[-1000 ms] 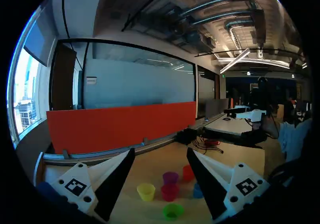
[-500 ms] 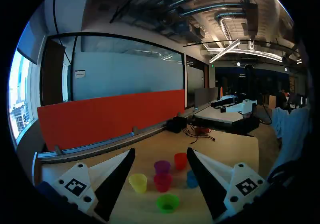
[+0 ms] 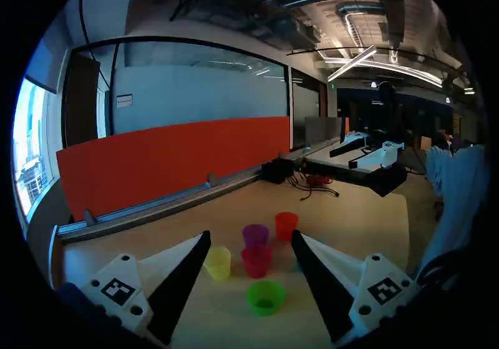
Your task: Pour water
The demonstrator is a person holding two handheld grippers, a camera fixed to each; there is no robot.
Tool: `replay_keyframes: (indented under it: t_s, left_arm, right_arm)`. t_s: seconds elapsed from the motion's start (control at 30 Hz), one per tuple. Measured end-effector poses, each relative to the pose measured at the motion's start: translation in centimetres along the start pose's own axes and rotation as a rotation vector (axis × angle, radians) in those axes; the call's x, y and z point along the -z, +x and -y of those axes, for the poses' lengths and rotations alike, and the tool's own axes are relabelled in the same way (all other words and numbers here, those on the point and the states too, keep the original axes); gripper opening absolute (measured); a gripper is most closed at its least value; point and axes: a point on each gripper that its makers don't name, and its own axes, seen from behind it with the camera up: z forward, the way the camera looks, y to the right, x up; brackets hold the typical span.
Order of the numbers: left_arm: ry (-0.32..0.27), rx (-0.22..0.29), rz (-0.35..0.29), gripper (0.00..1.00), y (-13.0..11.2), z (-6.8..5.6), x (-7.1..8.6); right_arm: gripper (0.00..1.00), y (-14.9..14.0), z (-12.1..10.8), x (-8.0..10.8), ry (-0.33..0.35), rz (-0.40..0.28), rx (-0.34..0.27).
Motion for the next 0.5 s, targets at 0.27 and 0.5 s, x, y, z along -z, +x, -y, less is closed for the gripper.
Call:
replay_keyframes:
  t_s: [0.27,0.5]
  left_arm:
    - [-0.019,0.015,0.050,0.96,-3.0,-0.2,-0.6]
    - [-0.038,0.027,0.092,0.96,-5.9,-0.6,-1.5]
  right_arm:
    - [1.00,-2.8,0.6,-0.9,0.035,0.049,-0.009]
    - [1.00,-5.2,1.6,-1.9,0.073,0.089,-0.003]
